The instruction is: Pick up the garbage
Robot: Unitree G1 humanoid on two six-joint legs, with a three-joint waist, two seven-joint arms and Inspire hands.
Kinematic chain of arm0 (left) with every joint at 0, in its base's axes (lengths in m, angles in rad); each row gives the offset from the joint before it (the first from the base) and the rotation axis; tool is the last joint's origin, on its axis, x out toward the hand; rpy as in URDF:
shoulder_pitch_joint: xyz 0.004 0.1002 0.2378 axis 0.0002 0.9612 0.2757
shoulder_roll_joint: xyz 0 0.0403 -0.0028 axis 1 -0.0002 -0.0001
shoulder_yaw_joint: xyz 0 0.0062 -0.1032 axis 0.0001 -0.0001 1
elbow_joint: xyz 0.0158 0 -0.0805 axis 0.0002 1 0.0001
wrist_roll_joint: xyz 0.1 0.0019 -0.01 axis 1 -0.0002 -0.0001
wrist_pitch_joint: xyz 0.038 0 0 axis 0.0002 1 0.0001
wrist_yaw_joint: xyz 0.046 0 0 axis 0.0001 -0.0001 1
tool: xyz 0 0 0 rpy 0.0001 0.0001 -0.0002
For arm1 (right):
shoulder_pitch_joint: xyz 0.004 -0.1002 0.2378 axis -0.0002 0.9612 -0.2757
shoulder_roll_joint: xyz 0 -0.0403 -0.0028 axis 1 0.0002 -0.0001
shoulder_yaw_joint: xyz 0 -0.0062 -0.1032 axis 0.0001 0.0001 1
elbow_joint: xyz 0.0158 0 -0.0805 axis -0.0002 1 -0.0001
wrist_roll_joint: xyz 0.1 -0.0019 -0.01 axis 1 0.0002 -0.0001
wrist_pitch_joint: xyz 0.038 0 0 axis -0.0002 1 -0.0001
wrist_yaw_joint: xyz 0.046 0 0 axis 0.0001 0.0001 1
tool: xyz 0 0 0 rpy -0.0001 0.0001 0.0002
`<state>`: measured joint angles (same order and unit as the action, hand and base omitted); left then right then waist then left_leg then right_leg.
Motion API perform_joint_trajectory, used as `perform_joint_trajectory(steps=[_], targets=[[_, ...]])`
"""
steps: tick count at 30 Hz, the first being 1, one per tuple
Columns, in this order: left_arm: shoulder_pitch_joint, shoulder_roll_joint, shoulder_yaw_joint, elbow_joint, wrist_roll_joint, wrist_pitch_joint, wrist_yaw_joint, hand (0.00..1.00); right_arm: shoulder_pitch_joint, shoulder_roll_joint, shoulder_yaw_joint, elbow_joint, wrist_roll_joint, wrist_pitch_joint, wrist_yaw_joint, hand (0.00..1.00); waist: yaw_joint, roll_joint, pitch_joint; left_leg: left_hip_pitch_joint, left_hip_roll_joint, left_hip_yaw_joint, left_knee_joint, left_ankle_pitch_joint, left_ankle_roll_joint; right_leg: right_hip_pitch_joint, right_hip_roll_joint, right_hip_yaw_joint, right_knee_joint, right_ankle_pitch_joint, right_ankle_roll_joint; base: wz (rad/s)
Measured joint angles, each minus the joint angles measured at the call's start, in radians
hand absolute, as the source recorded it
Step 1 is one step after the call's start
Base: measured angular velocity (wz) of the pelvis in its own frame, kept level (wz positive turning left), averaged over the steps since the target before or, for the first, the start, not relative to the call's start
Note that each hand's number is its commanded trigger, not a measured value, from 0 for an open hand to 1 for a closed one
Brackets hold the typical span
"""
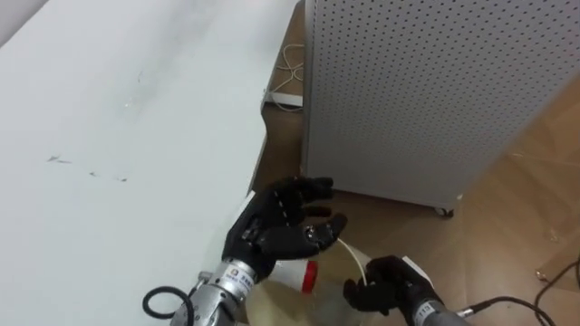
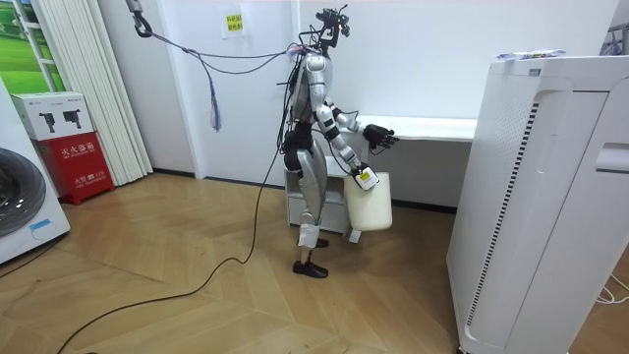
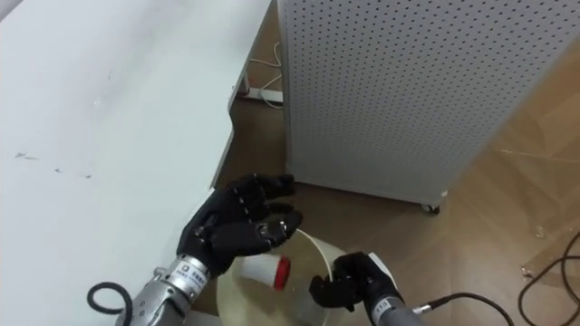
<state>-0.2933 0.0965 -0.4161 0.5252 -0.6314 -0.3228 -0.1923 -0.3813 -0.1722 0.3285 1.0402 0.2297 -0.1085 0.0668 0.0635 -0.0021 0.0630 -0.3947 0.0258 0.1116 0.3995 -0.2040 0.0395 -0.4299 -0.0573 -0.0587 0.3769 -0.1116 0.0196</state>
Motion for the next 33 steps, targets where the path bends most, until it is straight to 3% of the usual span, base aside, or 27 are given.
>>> perform_joint_trajectory(steps=[6, 10, 14, 18, 21, 22, 26, 33], targets=[[0.002, 0.020, -0.055, -0.004, -0.064, 0.009, -0.064, 0.00, 0.002, -0.029, 0.003, 0.016, -0.002, 0.002, 0.000, 1.00, -0.003, 0.001, -0.0003, 0.019, -0.001, 0.004, -0.001, 0.000, 0.000, 0.016, -0.005, -0.004, 0.000, 0.000, 0.000, 0.00], [0.013, 0.022, -0.064, -0.004, -0.063, 0.042, -0.106, 0.00, 0.003, -0.028, 0.002, 0.016, -0.004, 0.002, 0.016, 1.00, -0.005, 0.003, -0.0021, 0.043, -0.001, 0.005, -0.011, 0.000, 0.000, 0.037, -0.010, -0.027, -0.002, 0.000, 0.000, 0.00], [0.051, 0.041, -0.065, -0.016, -0.064, 0.063, -0.150, 0.00, 0.004, -0.042, -0.003, 0.011, 0.006, 0.000, 0.031, 1.00, -0.006, 0.019, -0.0126, 0.084, -0.002, 0.007, -0.027, 0.000, 0.000, 0.078, -0.009, -0.024, -0.016, 0.000, 0.000, 0.00], [0.097, 0.100, -0.064, -0.138, -0.083, 0.074, -0.183, 0.00, 0.004, -0.075, -0.003, -0.036, 0.016, -0.001, 0.034, 1.00, -0.008, 0.019, -0.0157, 0.118, -0.006, 0.011, -0.042, 0.003, -0.002, 0.103, -0.010, -0.018, -0.019, -0.002, 0.000, -0.04], [0.122, 0.129, -0.054, -0.230, -0.085, 0.075, -0.197, 0.00, 0.013, -0.102, -0.001, -0.056, 0.023, -0.006, 0.039, 1.00, -0.007, 0.017, -0.0247, 0.155, -0.006, 0.011, -0.056, 0.004, -0.002, 0.143, -0.008, -0.018, -0.040, -0.003, 0.001, 0.00], [0.136, 0.138, -0.051, -0.269, -0.084, 0.076, -0.203, 0.00, 0.034, -0.114, -0.001, -0.090, 0.037, -0.006, 0.038, 1.00, -0.007, 0.016, -0.0312, 0.168, -0.005, 0.011, -0.062, 0.004, -0.002, 0.160, -0.007, -0.021, -0.053, -0.003, 0.001, 0.00], [0.204, 0.137, 0.004, -0.389, -0.070, 0.081, -0.206, 0.00, 0.119, -0.121, -0.028, -0.192, 0.043, -0.006, 0.035, 1.00, -0.017, 0.012, -0.0478, 0.242, -0.006, 0.016, -0.093, 0.003, -0.003, 0.228, -0.006, -0.023, -0.074, -0.005, 0.004, -0.01], [0.221, 0.136, 0.060, -0.521, 0.033, 0.080, -0.141, 0.00, 0.230, -0.114, -0.047, -0.333, 0.044, -0.013, 0.013, 1.00, -0.044, 0.013, -0.0498, 0.334, -0.007, 0.026, -0.138, 0.003, -0.003, 0.315, 0.002, -0.009, -0.123, -0.004, 0.008, -0.06]])
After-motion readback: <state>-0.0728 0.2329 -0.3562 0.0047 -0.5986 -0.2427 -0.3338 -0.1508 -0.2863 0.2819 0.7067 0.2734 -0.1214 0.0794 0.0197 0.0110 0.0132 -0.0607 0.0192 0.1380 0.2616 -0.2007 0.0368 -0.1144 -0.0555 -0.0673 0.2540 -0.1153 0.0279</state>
